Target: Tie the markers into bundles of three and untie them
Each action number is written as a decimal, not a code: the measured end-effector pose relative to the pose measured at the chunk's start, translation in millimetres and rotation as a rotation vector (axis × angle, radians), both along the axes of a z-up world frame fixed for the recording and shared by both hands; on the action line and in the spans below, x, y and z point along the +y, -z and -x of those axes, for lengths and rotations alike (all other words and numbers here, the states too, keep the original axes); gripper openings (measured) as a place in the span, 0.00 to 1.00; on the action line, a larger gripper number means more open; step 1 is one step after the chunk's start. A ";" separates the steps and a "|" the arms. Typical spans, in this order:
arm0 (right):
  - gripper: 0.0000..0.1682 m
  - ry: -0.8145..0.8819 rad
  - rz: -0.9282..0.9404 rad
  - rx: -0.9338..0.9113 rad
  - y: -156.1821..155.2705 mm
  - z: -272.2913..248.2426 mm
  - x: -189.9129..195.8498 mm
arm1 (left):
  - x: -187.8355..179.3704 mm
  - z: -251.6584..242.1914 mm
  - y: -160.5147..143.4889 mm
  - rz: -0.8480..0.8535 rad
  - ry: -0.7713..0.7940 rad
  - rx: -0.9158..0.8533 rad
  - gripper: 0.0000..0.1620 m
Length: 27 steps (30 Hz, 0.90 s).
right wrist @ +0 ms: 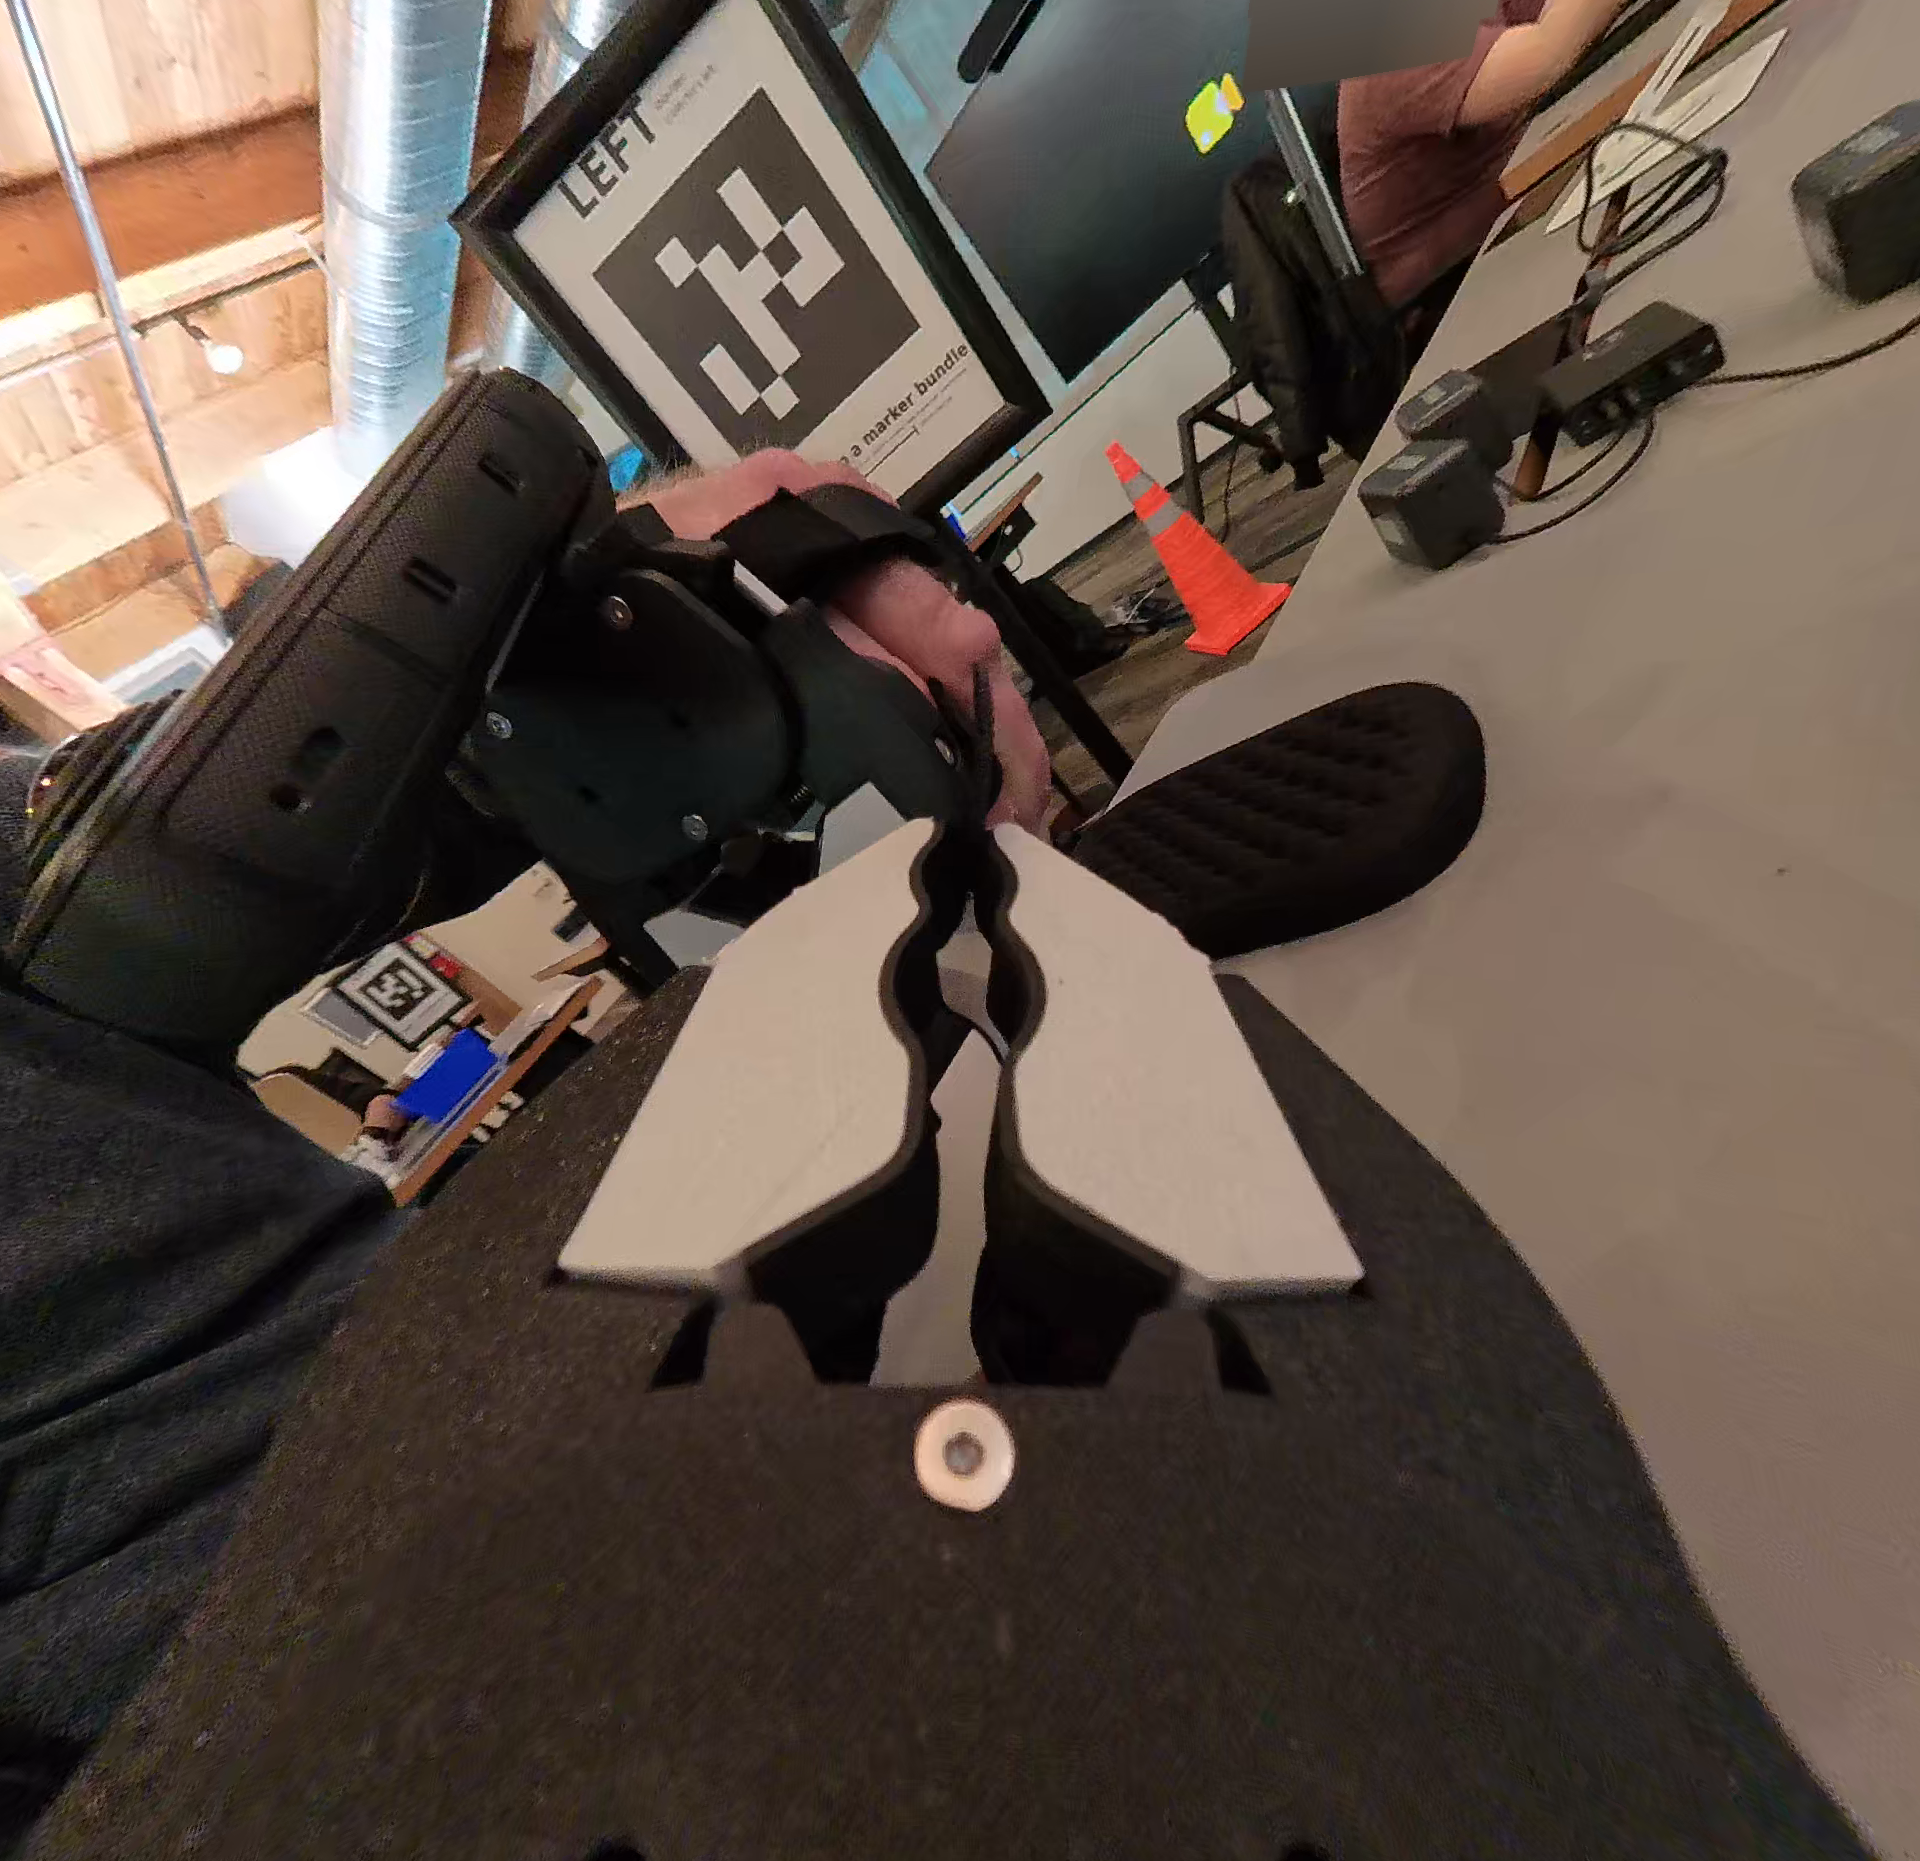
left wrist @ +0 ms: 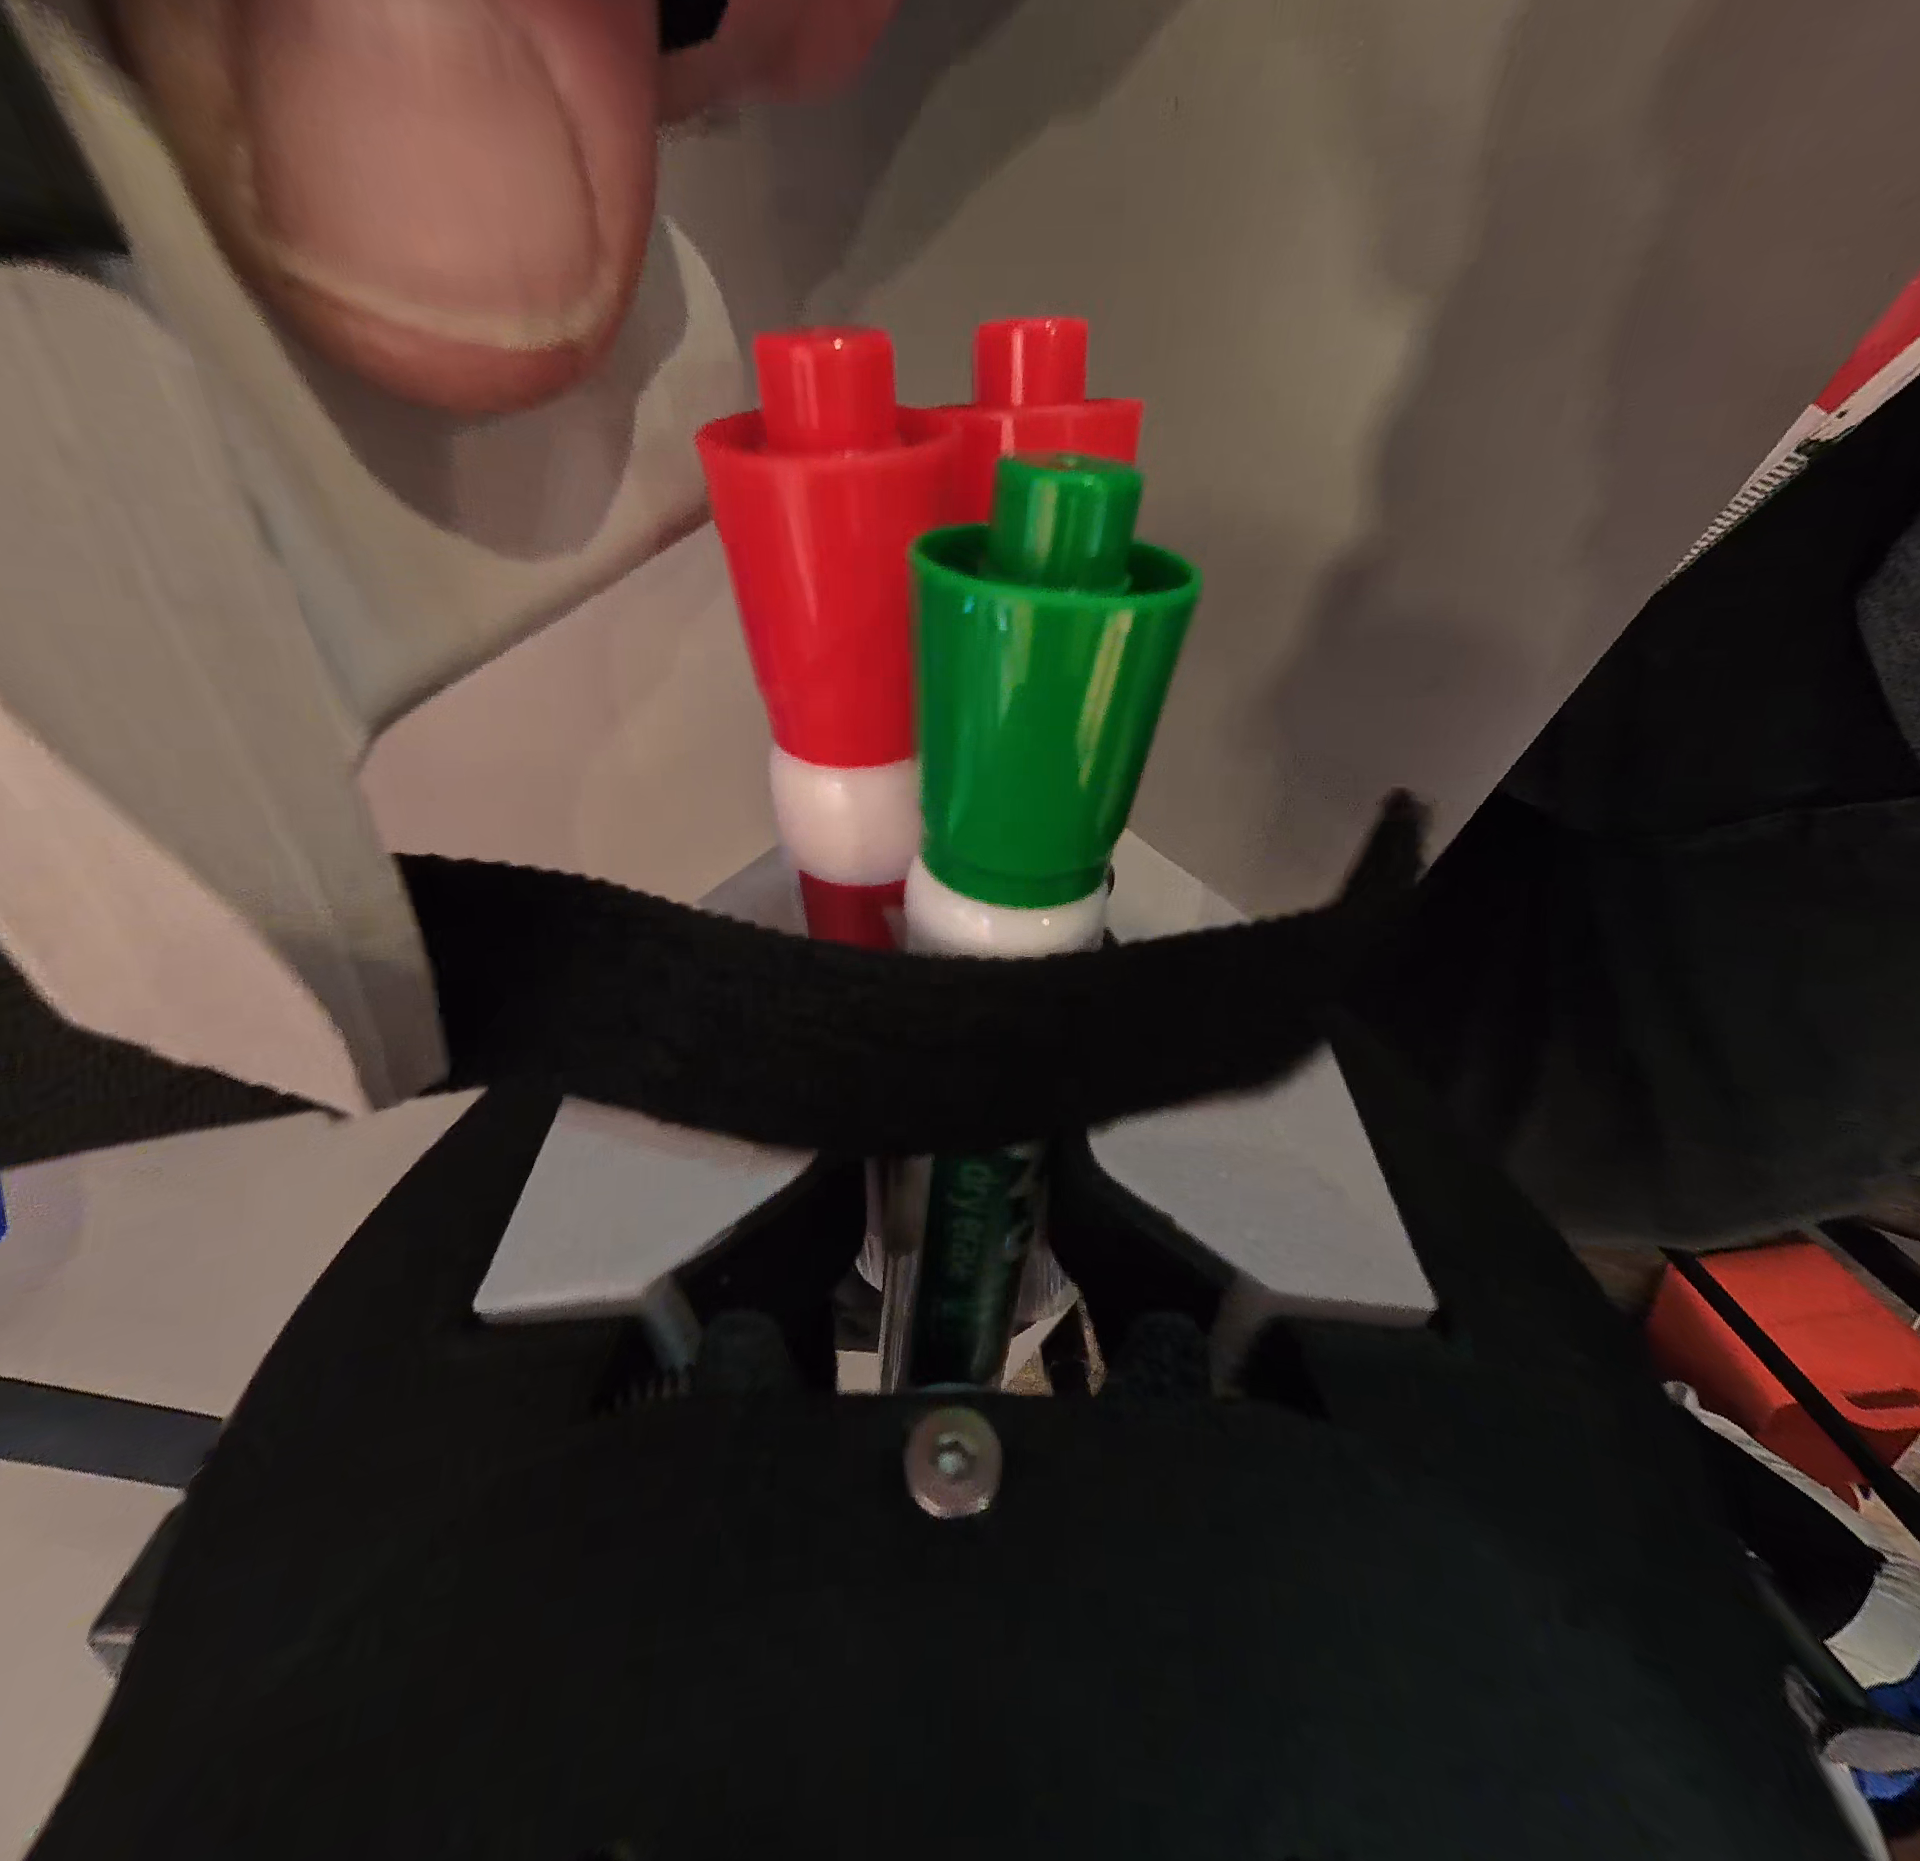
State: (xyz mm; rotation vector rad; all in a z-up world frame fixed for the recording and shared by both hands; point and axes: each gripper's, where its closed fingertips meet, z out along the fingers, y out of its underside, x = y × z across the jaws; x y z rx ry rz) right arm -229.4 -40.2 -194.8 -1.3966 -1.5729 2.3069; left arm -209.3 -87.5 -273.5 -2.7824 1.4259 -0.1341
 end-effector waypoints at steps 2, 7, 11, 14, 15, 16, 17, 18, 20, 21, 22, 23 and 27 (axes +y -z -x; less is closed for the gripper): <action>0.03 -0.029 0.024 -0.017 1.9 -1.5 -3.3 | 1.0 -0.4 -1.3 -0.007 0.001 -0.002 0.26; 0.13 -0.054 0.052 -0.051 9.0 -0.1 -7.8 | 0.1 0.5 -2.5 -0.005 0.006 0.003 0.26; 0.16 -0.069 0.104 -0.070 12.7 0.0 -7.5 | 0.1 0.2 -4.5 -0.004 0.000 -0.003 0.26; 0.19 -0.064 0.130 -0.068 13.5 0.8 -4.4 | -0.8 -0.3 -4.3 0.007 -0.003 -0.015 0.26; 0.21 -0.059 0.130 -0.066 14.0 0.9 -3.2 | -1.1 0.4 -3.9 0.009 -0.004 -0.012 0.26; 0.23 -0.061 0.128 -0.068 14.9 0.7 -3.0 | -1.5 0.1 -3.6 0.013 -0.005 -0.016 0.26; 0.25 -0.067 0.131 -0.078 16.3 0.9 -3.4 | -1.8 -0.4 -3.3 0.014 -0.004 -0.020 0.26; 0.27 -0.071 0.140 -0.084 16.8 1.2 -3.9 | -1.5 -0.1 -3.2 0.011 -0.003 -0.019 0.26; 0.30 -0.065 0.147 -0.101 20.2 3.0 -4.1 | -1.1 -0.1 -2.9 0.012 -0.004 -0.019 0.25; 0.36 -0.062 0.153 -0.119 23.0 4.5 -4.1 | -0.6 -0.4 -3.1 0.010 -0.003 -0.020 0.26; 0.38 -0.069 0.170 -0.122 23.5 4.4 -4.4 | 0.0 -0.4 -3.6 0.008 -0.003 -0.019 0.26; 0.37 -0.067 0.174 -0.130 25.8 5.1 -4.3 | 0.3 -0.5 -4.3 0.007 -0.003 -0.019 0.26; 0.40 -0.054 0.177 -0.146 28.6 6.8 -3.3 | 0.4 -1.1 -4.6 0.008 -0.003 -0.024 0.26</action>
